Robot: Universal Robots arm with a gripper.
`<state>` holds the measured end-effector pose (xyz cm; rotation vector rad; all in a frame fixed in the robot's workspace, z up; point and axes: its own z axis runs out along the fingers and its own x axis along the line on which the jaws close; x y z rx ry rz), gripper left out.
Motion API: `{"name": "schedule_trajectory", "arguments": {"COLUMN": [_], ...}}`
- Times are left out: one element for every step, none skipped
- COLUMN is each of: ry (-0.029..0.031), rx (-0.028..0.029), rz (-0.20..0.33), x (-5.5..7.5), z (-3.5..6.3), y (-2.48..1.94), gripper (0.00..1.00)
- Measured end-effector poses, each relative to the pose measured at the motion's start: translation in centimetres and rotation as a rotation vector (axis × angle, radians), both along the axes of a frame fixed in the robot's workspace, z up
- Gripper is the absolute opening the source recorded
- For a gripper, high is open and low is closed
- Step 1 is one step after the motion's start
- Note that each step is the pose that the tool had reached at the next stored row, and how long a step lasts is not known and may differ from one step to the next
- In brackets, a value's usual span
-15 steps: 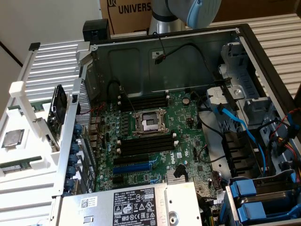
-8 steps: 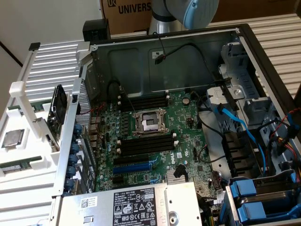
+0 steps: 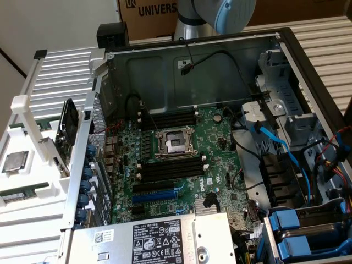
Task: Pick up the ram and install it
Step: 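Reach for the ram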
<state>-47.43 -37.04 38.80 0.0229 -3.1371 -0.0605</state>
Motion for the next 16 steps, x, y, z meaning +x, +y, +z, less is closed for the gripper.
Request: {"name": "schedule_trajectory", "arguments": {"ry": [-0.0002, -0.0001, -0.0002, -0.0002, -0.0002, -0.0002, -0.0002, -0.0002, -0.0002, -0.0002, -0.0002, -0.0002, -0.0002, -0.0002, -0.0002, -0.0002], "rx": [-0.0001, -0.0001, 0.0, -0.0001, -0.0001, 0.0, 0.0, -0.0001, -0.0001, -0.0001, -0.0001, -0.0001, 0.0, -0.0001, -0.0001, -0.0001], "rz": [0.002, 0.002, 0.003, 0.004, 0.004, 0.004, 0.004, 0.004, 0.004, 0.004, 0.004, 0.004, 0.004, 0.004, 0.004, 0.007], "x": [0.03, 0.03, 0.03, 0.03, 0.02, 0.03, 0.03, 0.03, 0.03, 0.03, 0.02, 0.02, 0.03, 0.03, 0.02, 0.02], "z": [-0.14, -0.14, -0.14, -0.14, -0.14, -0.14, -0.14, -0.14, -0.14, -0.14, -0.14, -0.14, -0.14, -0.14, -0.14, -0.14], "y": [-0.01, -0.01, -0.01, -0.01, -0.01, -0.01, -0.01, -0.01, -0.01, -0.01, -0.01, -0.01, -0.01, -0.01, -0.01, -0.01], "gripper": [0.11, 0.11, 0.11, 0.11, 0.11, 0.11, 0.11, 0.11, 0.11, 0.11, 0.11, 0.11, 0.11, 0.11, 0.11, 0.11]}}
